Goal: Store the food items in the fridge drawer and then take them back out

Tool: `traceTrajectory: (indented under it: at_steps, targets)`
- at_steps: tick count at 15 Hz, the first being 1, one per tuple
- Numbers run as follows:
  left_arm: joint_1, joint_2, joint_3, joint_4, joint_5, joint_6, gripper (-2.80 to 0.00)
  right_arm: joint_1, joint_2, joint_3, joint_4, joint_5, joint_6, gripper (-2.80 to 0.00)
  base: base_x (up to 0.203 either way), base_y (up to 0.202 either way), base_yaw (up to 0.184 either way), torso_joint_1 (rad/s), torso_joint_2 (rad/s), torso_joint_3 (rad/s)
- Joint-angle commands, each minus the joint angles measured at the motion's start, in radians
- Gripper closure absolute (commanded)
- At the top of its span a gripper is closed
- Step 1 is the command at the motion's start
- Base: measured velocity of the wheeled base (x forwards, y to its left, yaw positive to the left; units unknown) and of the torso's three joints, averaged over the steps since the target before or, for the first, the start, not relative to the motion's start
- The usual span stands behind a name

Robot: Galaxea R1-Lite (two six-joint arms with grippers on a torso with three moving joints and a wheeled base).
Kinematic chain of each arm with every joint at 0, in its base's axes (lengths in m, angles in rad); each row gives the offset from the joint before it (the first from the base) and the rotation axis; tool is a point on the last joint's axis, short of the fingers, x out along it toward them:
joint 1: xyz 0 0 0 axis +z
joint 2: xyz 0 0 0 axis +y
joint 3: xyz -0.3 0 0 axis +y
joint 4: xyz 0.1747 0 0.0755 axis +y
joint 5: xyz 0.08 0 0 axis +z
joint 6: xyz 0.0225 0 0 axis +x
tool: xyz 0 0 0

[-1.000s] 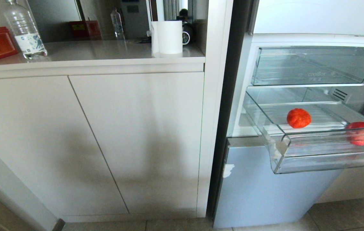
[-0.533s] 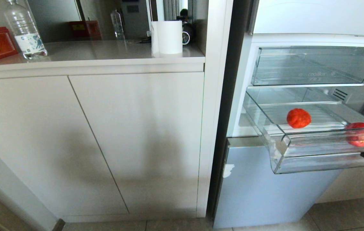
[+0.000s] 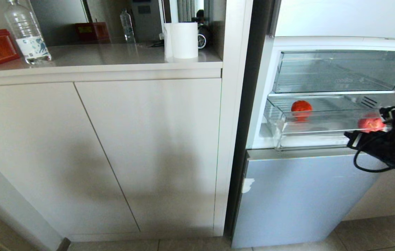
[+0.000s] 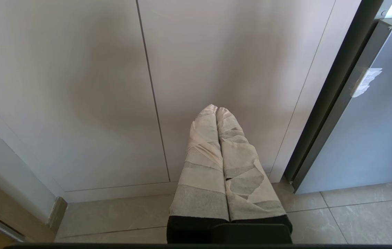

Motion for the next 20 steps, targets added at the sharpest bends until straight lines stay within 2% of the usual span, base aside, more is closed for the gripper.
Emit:
traceTrajectory:
  at_steps: [1, 4, 6, 12, 16, 18, 20]
  targets:
    - [0.000, 0.002, 0.000, 0.000, 0.000, 0.001, 0.00, 0.068, 0.194, -0.145, -0.063, 0.000, 0.021, 0.00, 0.000, 0.000, 0.000, 0.000, 0.00, 0.000]
    - [0.000, 0.002, 0.000, 0.000, 0.000, 0.000, 0.00, 0.127, 0.289, -0.282, -0.115, -0.010, 0.094, 0.00, 0.000, 0.000, 0.000, 0.000, 0.00, 0.000]
    - [0.000, 0.002, 0.000, -0.001, 0.001, 0.000, 0.00, 0.137, 0.267, -0.239, -0.119, -0.020, 0.121, 0.00, 0.000, 0.000, 0.000, 0.000, 0.00, 0.000]
    - [0.000, 0.002, 0.000, 0.001, 0.001, 0.000, 0.00, 0.090, -0.070, 0.123, -0.134, -0.016, 0.141, 0.00, 0.000, 0.000, 0.000, 0.000, 0.00, 0.000]
    - [0.000, 0.002, 0.000, -0.001, 0.001, 0.001, 0.00, 0.049, -0.401, 0.423, -0.135, -0.018, 0.132, 0.00, 0.000, 0.000, 0.000, 0.000, 0.00, 0.000]
    - [0.000, 0.002, 0.000, -0.001, 0.001, 0.000, 0.00, 0.018, -0.580, 0.553, -0.132, -0.025, 0.115, 0.00, 0.000, 0.000, 0.000, 0.000, 0.00, 0.000]
    - [0.000, 0.002, 0.000, -0.001, -0.001, 0.000, 0.00, -0.050, -0.748, 0.663, -0.130, -0.047, 0.101, 0.00, 0.000, 0.000, 0.000, 0.000, 0.00, 0.000]
